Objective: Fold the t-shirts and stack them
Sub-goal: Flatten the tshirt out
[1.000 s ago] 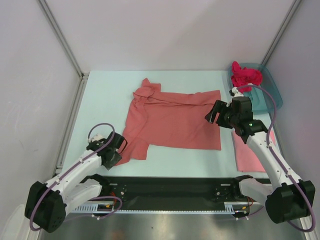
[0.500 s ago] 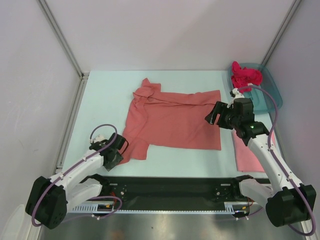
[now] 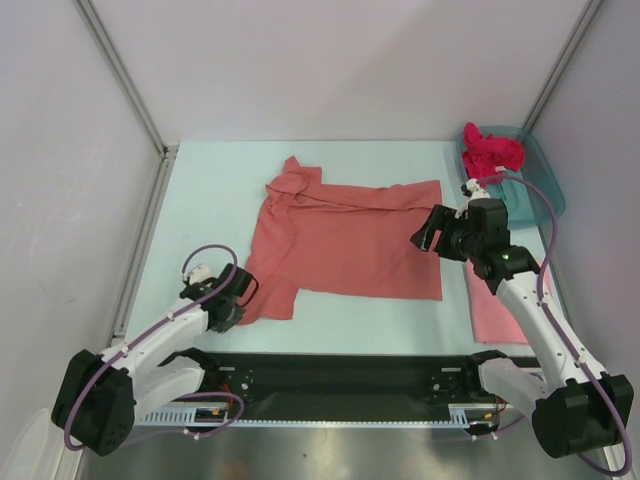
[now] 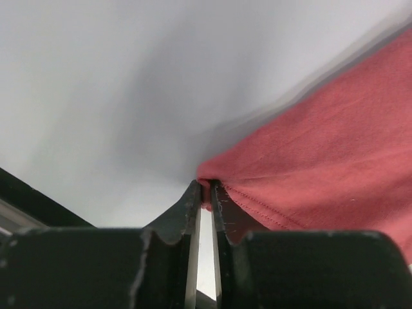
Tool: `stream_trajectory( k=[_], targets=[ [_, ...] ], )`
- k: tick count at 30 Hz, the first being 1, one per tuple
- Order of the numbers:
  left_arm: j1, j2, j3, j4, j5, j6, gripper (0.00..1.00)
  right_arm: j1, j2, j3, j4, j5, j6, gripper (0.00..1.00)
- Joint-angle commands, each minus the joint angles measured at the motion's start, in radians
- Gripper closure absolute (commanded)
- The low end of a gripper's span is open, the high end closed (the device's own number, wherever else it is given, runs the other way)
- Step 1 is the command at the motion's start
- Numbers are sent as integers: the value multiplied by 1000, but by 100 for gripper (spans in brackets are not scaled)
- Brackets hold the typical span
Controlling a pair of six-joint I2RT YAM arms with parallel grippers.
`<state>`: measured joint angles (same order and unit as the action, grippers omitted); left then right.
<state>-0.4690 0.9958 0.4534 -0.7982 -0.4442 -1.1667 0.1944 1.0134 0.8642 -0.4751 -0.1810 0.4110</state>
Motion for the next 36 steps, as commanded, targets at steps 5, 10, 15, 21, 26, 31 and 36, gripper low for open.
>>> stream_trajectory(
  k=[5,10,15,21,26,31,36],
  targets=[
    [1,-62,71,11,-19,105,100,10,-15,-36,-158,89,101,23],
    [0,-131,117,31,36,150,100,17,-81,-108,-232,109,179,21],
    [0,-190,180,69,67,263,99,13,-154,-174,-278,121,250,21],
    [0,-166,88,198,185,274,100,20,-144,-145,-283,112,240,22],
    [0,-192,50,162,153,253,97,94,-70,-149,-169,72,213,23],
    [3,-298,16,82,150,151,84,252,68,-105,3,179,262,28],
    [3,-356,80,-12,131,156,55,258,267,-10,20,262,221,26]
  ],
)
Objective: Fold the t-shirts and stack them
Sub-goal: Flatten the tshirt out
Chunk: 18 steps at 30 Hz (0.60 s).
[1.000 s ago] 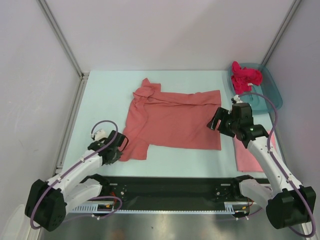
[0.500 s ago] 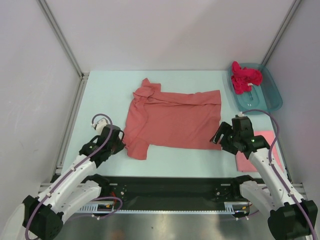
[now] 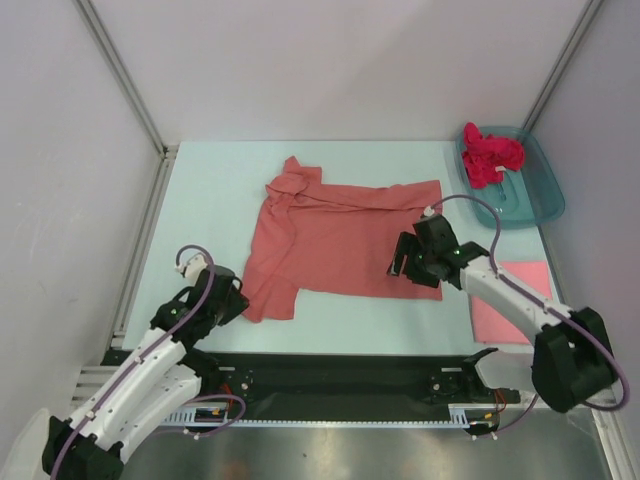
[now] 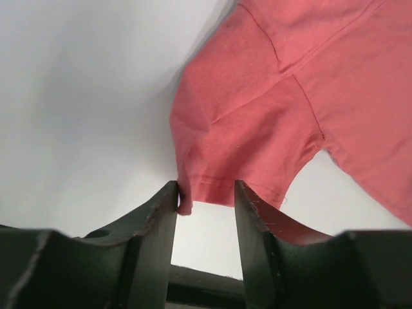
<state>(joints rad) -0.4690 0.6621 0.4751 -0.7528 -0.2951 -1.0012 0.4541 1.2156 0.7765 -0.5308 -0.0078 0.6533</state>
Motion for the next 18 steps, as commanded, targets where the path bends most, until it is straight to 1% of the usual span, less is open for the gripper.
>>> stream_trajectory(
  k=[1,3,4,5,6,8,9,11,12,13,14,15,16,18],
  targets=[
    [3,-22,78,-60,-15,10,54,-5,87,92,74,97,-27,25],
    [1,5,127,-66,-16,42,53,-20,129,116,78,104,-50,25],
    [1,22,135,-45,-3,61,52,-23,140,121,84,106,-55,25],
    [1,42,141,20,46,112,52,-35,148,121,92,108,-61,24],
    [1,104,163,45,65,133,54,-40,171,121,107,101,-66,25],
    [-6,178,203,67,82,157,56,-57,196,121,120,88,-67,26],
    [-16,245,238,85,94,171,56,-71,218,121,129,66,-67,27],
    [-23,306,275,134,120,216,56,-78,242,122,130,65,-69,28],
    [-25,333,319,144,125,232,56,-84,261,122,135,63,-70,28],
    [-25,391,342,147,116,248,55,-87,269,124,138,68,-75,28],
    [-23,416,361,167,110,266,55,-94,278,122,141,71,-76,28],
    [-25,442,375,199,138,283,49,-104,286,122,149,72,-78,28],
    [-22,477,375,245,163,305,49,-109,297,119,156,72,-78,28],
    [-14,618,416,280,182,319,49,-123,314,121,172,75,-75,29]
  ],
)
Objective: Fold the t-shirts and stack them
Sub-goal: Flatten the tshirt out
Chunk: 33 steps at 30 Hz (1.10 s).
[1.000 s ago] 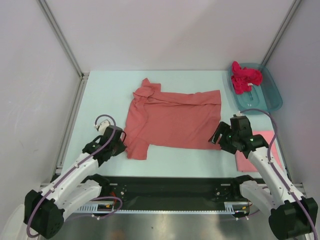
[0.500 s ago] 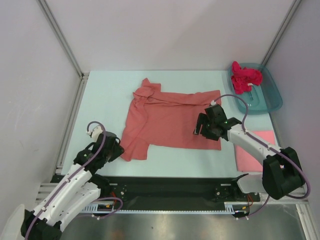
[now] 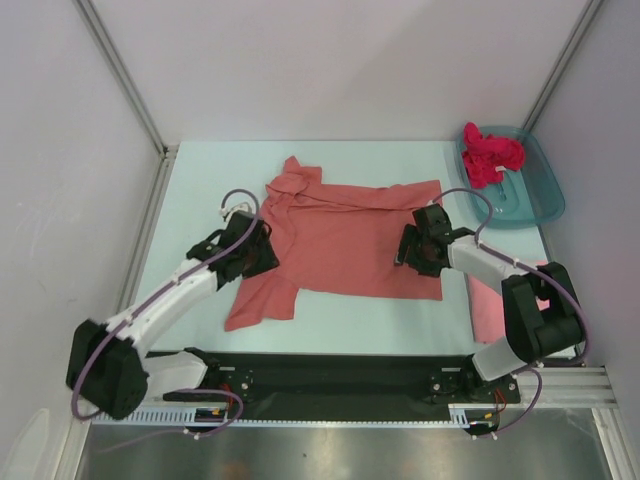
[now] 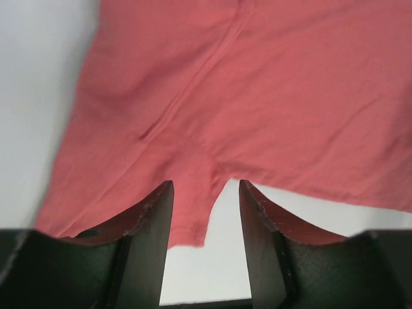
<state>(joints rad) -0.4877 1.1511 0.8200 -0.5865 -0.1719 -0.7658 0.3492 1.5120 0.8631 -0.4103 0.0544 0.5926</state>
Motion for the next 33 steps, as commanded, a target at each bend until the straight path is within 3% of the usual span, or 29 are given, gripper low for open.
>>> stream_trajectory(
  k=[1,2,11,22,25,32,33],
  targets=[
    [11,180,86,119,80,86,50,-30,39,37,54,15,-14,29],
    [12,273,102,128,86,85,50,-36,48,37,64,19,-14,29],
    [80,539,169,278,58,48,51,-114,178,74,103,33,-14,30],
    [150,884,534,289,188,103,51,-248,453,322,44,84,-91,29],
    [161,840,529,290,183,100,51,-251,499,417,-1,105,-115,28],
    [161,457,296,214,103,197,49,-190,343,439,-67,147,-161,24],
    [159,346,224,203,94,206,49,-178,323,438,-73,147,-165,22]
  ],
)
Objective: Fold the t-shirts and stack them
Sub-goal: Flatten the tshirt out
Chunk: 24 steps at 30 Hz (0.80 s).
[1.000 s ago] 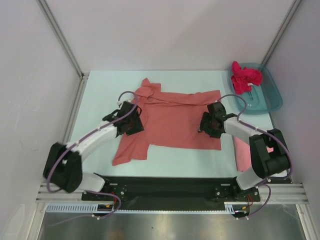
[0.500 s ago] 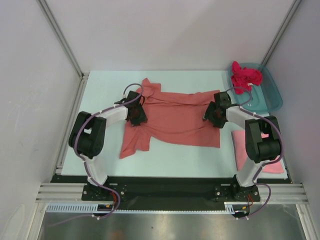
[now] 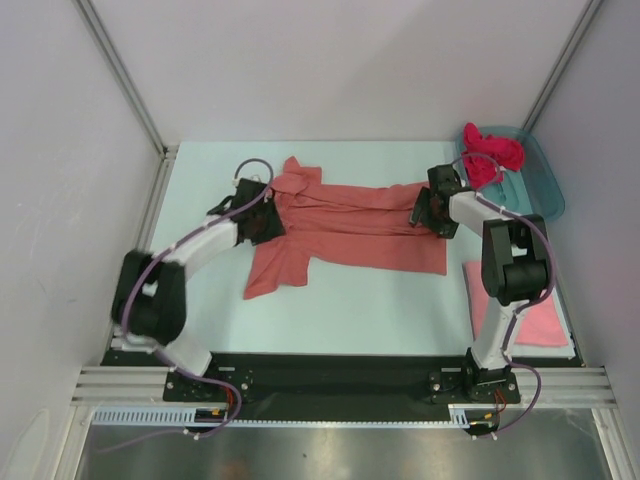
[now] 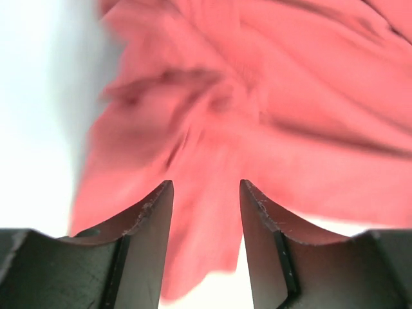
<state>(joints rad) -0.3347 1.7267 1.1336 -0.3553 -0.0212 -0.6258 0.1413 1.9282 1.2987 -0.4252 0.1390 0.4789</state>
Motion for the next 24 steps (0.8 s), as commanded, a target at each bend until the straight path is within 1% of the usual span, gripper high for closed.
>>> stream_trajectory(
  k=[1,3,6,7,10,11,12,13,18,19,22,24],
  targets=[
    [6,-278,-125,-43,-71,86,48,46,-116,1,-67,47,-54,20],
    [5,-424,-214,-89,-94,107,49,63,-182,-21,-69,19,-71,15],
    [-1,-554,-306,-142,-150,112,50,98,-268,-62,-57,-28,-104,9],
    [-4,-568,-328,-172,-166,104,51,107,-288,-73,-49,-48,-109,8],
    [-39,-591,-386,-235,-226,45,52,129,-368,-119,-24,-97,-111,8],
    [-62,-596,-399,-240,-247,32,52,133,-385,-130,-20,-107,-109,8],
    [-110,-601,-425,-241,-308,8,52,139,-402,-151,-14,-116,-106,8],
    [-124,-598,-437,-241,-333,-6,51,141,-434,-159,-6,-130,-102,7],
    [-144,-552,-494,-226,-358,-54,53,153,-509,-187,-15,-174,-109,7],
    [-144,-546,-503,-220,-388,-52,53,158,-535,-190,-26,-177,-109,7],
    [-142,-513,-531,-195,-419,-38,57,164,-589,-209,-29,-194,-114,7],
    [-142,-497,-534,-171,-401,-29,59,167,-612,-223,-24,-193,-117,7]
  ],
)
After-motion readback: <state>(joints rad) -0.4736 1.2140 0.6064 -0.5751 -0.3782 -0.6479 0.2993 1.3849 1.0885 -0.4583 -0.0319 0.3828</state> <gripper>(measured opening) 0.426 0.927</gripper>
